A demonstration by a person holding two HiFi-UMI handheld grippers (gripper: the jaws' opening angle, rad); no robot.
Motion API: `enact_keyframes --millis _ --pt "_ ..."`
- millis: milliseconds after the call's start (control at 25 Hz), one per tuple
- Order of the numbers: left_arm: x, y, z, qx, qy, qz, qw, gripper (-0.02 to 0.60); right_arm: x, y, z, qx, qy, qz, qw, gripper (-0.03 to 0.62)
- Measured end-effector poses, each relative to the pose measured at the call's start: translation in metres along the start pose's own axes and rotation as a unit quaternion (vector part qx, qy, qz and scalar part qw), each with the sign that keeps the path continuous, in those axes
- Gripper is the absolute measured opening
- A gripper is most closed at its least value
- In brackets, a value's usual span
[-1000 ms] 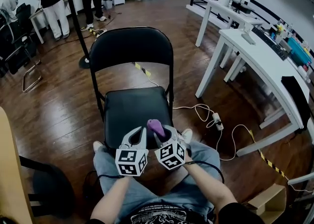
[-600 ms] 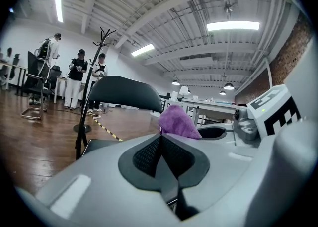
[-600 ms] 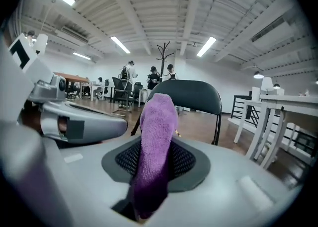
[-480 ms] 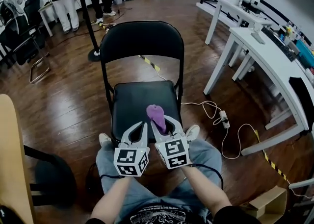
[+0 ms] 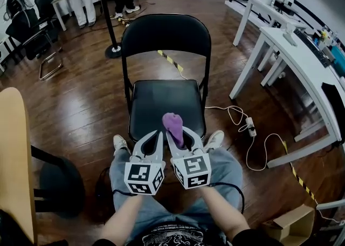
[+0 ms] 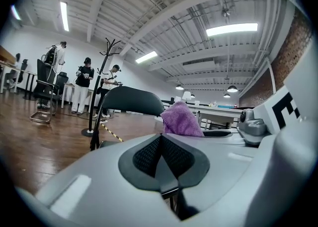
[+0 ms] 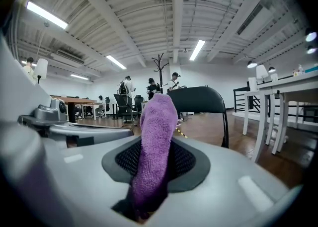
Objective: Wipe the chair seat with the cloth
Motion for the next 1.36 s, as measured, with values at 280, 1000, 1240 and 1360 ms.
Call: enact_keyframes --millis 280,1000,1240,1360 --pt "0.0 -0.018 -0.025 0.002 -0.011 -0.001 0.9999 0.005 0.003 0.015 -0.032 0.002 -0.014 0.021 1.0 0.109" --pt "0.006 -0.06 -0.07 0.015 -0.019 0.001 0.9997 0.005 0.013 0.029 -0.098 0.03 -0.044 0.035 0.998 0.107" --pt "0.009 -0.063 -0.082 0.017 -0.017 0.003 0.9997 0.005 0.018 0.031 -0.106 0.037 -0.049 0.049 0.997 0.107" --pt "0.011 -0.063 -0.088 0.019 -0.016 0.002 0.9997 0.005 0.021 0.036 -0.111 0.039 -0.051 0.05 0.997 0.107"
Point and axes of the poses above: the fingertips, and each gripper's own axes: z forward along the fingers, y to its left, x out of its underside, the point moved 9 cm from there along -z, backward along the fingers, and after that the axes turned 4 degrees about z, right-handed, at the moved point
